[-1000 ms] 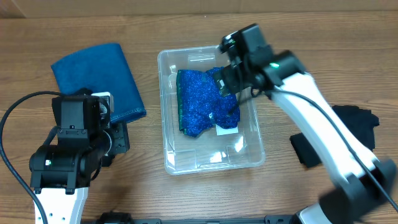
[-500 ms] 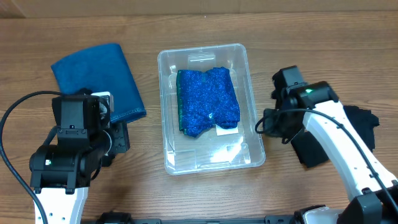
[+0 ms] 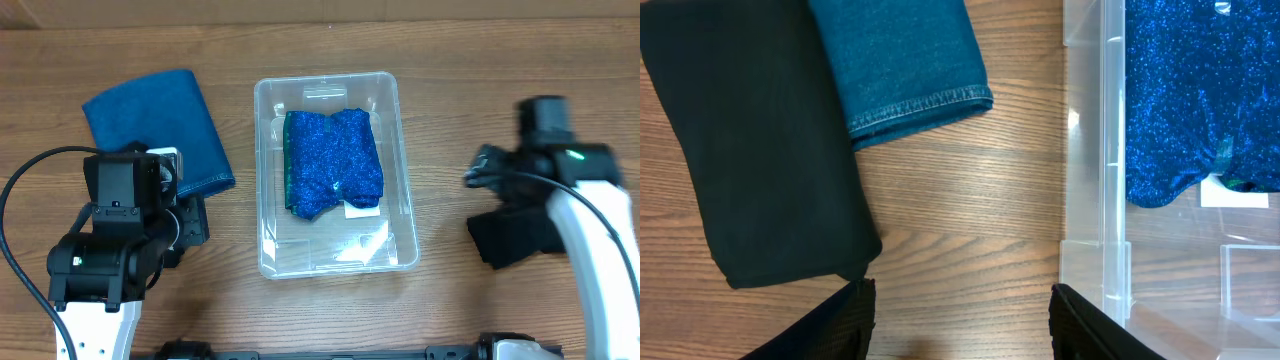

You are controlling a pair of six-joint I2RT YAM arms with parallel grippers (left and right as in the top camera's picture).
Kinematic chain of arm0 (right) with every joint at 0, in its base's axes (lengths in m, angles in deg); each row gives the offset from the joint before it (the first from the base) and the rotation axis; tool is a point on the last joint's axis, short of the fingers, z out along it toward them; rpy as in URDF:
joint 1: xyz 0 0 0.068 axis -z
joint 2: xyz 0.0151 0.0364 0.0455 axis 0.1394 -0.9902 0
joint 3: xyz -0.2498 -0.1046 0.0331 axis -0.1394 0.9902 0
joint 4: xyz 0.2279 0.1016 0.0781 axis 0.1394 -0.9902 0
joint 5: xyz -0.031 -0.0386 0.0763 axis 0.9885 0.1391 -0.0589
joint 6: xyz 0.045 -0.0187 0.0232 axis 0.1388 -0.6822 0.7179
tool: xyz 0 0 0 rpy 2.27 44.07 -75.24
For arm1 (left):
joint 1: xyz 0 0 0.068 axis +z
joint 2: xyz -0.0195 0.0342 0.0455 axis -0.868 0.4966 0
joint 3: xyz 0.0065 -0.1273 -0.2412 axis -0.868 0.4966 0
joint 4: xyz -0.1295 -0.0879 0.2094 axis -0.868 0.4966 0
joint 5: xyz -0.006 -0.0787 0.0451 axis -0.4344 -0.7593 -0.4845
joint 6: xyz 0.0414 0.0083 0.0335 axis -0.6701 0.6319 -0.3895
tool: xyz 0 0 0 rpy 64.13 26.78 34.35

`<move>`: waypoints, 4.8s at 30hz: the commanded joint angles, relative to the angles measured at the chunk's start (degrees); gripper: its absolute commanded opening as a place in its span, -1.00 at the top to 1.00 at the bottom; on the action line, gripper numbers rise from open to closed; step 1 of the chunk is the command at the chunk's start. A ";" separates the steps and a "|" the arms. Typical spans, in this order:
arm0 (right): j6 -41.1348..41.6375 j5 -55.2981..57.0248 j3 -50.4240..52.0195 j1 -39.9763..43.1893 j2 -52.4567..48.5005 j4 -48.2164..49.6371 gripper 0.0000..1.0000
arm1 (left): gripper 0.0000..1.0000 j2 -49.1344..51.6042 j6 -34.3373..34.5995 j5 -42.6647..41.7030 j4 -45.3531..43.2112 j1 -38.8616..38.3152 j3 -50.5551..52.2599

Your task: Pack container

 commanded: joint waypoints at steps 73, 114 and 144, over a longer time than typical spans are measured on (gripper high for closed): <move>-70.18 -10.14 -12.90 -43.43 -26.14 0.02 -1.00 | -0.22 0.02 -0.24 -0.33 -1.14 -0.11 -1.36; -6.80 -17.59 21.20 47.98 -17.49 30.58 -1.00 | -0.29 0.02 -0.24 -0.33 -1.11 -0.11 -1.36; -30.56 -53.35 -13.42 19.12 -8.96 7.72 0.92 | -0.32 0.02 -0.24 -0.33 -0.92 -0.11 -1.36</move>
